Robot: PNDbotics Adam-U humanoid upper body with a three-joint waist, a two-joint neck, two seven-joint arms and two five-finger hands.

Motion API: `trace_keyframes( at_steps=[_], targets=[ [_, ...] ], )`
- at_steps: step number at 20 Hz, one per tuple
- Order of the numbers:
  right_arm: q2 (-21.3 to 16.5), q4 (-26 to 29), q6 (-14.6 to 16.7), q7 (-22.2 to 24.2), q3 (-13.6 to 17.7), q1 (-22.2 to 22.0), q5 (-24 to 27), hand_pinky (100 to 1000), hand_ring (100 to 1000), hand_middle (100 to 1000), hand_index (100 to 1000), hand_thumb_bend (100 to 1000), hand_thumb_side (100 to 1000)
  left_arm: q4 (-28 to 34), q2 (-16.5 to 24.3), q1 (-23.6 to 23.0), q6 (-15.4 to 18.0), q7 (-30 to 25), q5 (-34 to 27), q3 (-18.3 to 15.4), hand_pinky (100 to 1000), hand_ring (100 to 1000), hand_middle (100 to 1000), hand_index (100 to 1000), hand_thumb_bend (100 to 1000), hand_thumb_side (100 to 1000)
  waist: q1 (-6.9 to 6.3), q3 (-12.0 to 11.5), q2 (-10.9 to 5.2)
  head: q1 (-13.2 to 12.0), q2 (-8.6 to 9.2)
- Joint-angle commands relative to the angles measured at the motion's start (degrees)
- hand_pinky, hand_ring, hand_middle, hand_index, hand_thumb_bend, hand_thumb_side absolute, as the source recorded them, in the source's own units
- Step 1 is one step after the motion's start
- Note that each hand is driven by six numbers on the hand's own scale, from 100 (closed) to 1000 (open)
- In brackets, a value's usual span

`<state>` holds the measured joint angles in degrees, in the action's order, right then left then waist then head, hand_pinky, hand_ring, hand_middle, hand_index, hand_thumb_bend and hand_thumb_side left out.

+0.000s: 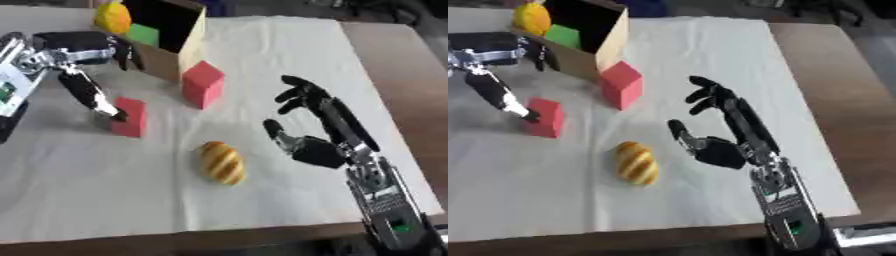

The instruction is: Pick up objects on the table and place them in the box.

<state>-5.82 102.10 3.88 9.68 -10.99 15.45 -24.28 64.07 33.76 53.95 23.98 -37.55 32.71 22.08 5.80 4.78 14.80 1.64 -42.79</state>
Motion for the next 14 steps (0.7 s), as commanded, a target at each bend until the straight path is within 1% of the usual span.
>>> trace_keyframes(
  at_steps=[1, 7, 11, 14],
  targets=[
    [-0.8, 0.8, 0.0, -0.1, 0.3, 0.5, 0.0, 841, 649, 678, 927, 329, 395, 0.6, 0.8, 0.4, 0.2, -2.5, -1.6, 0.1, 820, 715, 802, 842, 675, 415, -0.10, 0.0, -1.71, 0.2, 0.38],
    [-0.9, 0.7, -0.1, -0.2, 0.4, 0.5, 0.0, 841, 648, 678, 927, 326, 397, 3.9, 3.0, 0.1, -1.5, -3.9, -6.0, -1.1, 824, 711, 805, 840, 673, 432, -0.13, -0.3, -1.67, 0.4, 0.52],
    [-0.8, 0.7, 0.0, -0.2, 0.4, 0.5, -0.1, 841, 648, 678, 927, 325, 397, 6.3, 4.4, -0.5, -2.6, -6.0, -9.3, -0.5, 825, 711, 806, 840, 674, 446, -0.23, -0.4, -1.63, 0.5, 0.53],
    [-0.9, 0.7, 0.0, -0.2, 0.5, 0.5, -0.1, 841, 648, 678, 927, 327, 397, 7.6, 5.0, -1.2, -3.1, -7.8, -10.2, 0.3, 823, 711, 804, 840, 675, 441, -0.25, -0.4, -1.64, 0.5, 0.54]
  ],
)
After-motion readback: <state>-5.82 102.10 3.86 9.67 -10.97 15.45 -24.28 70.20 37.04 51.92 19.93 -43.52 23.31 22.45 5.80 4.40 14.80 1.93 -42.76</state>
